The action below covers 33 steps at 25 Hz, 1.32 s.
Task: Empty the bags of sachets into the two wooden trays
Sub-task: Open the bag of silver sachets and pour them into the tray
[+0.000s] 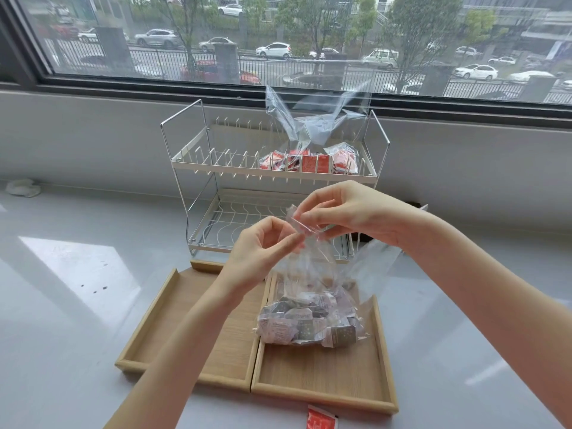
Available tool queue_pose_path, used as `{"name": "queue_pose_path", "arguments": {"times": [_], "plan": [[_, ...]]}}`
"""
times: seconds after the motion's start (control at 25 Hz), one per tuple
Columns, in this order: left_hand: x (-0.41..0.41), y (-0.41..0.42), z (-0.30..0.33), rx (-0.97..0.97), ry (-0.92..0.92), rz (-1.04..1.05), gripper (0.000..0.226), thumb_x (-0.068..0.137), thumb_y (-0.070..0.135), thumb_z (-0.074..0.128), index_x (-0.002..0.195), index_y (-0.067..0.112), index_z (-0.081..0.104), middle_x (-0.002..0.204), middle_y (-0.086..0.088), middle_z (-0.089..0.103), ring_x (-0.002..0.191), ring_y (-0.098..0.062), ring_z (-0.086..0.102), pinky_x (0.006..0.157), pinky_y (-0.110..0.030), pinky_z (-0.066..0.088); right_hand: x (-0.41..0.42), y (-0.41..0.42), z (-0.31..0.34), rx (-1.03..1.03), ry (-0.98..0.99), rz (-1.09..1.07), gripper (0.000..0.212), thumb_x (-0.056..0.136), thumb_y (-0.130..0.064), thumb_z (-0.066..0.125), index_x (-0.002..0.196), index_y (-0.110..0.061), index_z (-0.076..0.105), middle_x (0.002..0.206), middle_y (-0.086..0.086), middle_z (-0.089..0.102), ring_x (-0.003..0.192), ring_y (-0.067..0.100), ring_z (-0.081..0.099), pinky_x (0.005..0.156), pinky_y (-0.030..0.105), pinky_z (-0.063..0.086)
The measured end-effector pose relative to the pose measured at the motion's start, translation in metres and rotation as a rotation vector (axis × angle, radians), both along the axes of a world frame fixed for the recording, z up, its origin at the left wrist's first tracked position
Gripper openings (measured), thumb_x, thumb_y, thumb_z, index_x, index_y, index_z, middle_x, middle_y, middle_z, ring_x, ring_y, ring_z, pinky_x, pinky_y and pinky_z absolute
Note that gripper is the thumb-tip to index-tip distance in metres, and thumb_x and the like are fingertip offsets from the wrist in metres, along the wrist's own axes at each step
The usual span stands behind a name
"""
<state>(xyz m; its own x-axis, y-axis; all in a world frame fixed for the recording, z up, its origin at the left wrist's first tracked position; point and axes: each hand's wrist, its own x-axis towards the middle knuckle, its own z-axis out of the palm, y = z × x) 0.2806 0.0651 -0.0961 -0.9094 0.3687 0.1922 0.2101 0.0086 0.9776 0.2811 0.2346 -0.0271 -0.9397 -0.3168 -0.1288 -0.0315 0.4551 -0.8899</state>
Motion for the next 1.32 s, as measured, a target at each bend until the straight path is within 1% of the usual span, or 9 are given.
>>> {"name": "queue_pose_path", "arguments": {"times": [0.12,0.32,0.52,0.68,0.8,0.96,1.08,1.2,1.32], "plan": [[0.003,0.000,-0.001,0.032,0.006,-0.061,0.007,0.077,0.016,0.064,0.075,0.014,0.058,0.064,0.006,0.068,0.062,-0.002,0.062,0.065,-0.011,0.049,0.001,0.005,-0.002,-0.029,-0.053,0.007,0.005,0.079,-0.020,0.068,0.079,-0.022,0.072,0.068,-0.008,0.071,0.064,0.000,0.064,0.060,0.014,0.053],[0.003,0.001,0.000,0.010,0.044,-0.036,0.014,0.069,0.025,0.067,0.070,0.016,0.056,0.060,0.009,0.066,0.058,-0.001,0.059,0.062,-0.011,0.048,0.000,0.014,0.001,-0.133,-0.299,0.113,0.019,0.091,-0.021,0.051,0.095,-0.014,0.068,0.077,-0.004,0.068,0.069,0.005,0.064,0.066,0.017,0.055],[0.003,0.001,-0.003,-0.020,0.076,0.006,0.014,0.076,0.011,0.067,0.071,0.012,0.054,0.063,0.007,0.060,0.057,0.001,0.055,0.061,-0.010,0.047,0.005,0.015,-0.001,-0.051,-0.393,0.227,0.014,0.089,-0.022,0.054,0.089,-0.017,0.067,0.066,-0.009,0.060,0.062,0.002,0.059,0.060,0.014,0.051],[0.003,0.000,-0.004,-0.004,0.099,-0.013,0.011,0.080,0.004,0.063,0.080,-0.002,0.054,0.068,0.001,0.061,0.058,0.002,0.056,0.060,-0.009,0.046,0.005,0.015,-0.007,0.002,-0.347,0.168,0.010,0.082,-0.024,0.064,0.083,-0.018,0.072,0.067,-0.005,0.053,0.057,0.003,0.050,0.055,0.013,0.046],[0.002,-0.003,-0.007,0.018,0.087,-0.009,0.011,0.080,0.006,0.063,0.074,0.009,0.054,0.061,0.008,0.063,0.057,0.003,0.057,0.058,-0.008,0.044,0.006,0.012,-0.004,0.014,-0.267,0.073,0.006,0.073,-0.022,0.071,0.071,-0.018,0.074,0.072,0.007,0.050,0.057,0.008,0.046,0.053,0.013,0.045],[0.000,-0.012,-0.009,0.035,0.080,0.051,0.014,0.073,0.026,0.064,0.071,0.017,0.054,0.056,0.012,0.062,0.056,0.004,0.054,0.058,-0.007,0.043,0.002,0.022,0.024,-0.156,-0.009,-0.120,0.012,0.059,-0.027,0.075,0.068,-0.020,0.075,0.059,-0.008,0.067,0.057,0.001,0.059,0.059,0.011,0.053],[-0.001,-0.013,-0.008,0.078,0.087,0.052,0.018,0.070,0.031,0.062,0.071,0.017,0.052,0.056,0.014,0.064,0.056,0.003,0.055,0.059,-0.007,0.044,0.001,0.019,0.023,0.041,0.048,-0.028,0.027,0.071,-0.045,0.063,0.085,-0.023,0.069,0.078,-0.009,0.069,0.066,-0.004,0.062,0.070,0.016,0.054],[-0.001,-0.013,-0.009,0.086,0.091,0.062,0.019,0.070,0.032,0.062,0.072,0.016,0.052,0.058,0.013,0.064,0.058,0.003,0.056,0.060,-0.007,0.044,0.006,0.021,0.011,0.155,-0.190,0.124,0.057,0.068,-0.064,0.041,0.101,-0.025,0.065,0.109,-0.005,0.069,0.097,0.002,0.063,0.085,0.021,0.048],[-0.003,-0.016,-0.011,0.085,0.077,0.081,0.019,0.071,0.033,0.060,0.073,0.016,0.051,0.057,0.015,0.062,0.058,0.002,0.055,0.060,-0.007,0.043,0.010,0.033,0.009,0.093,-0.286,0.219,0.052,0.069,-0.061,0.042,0.097,-0.028,0.070,0.100,-0.011,0.072,0.095,0.002,0.064,0.085,0.018,0.049]]}}
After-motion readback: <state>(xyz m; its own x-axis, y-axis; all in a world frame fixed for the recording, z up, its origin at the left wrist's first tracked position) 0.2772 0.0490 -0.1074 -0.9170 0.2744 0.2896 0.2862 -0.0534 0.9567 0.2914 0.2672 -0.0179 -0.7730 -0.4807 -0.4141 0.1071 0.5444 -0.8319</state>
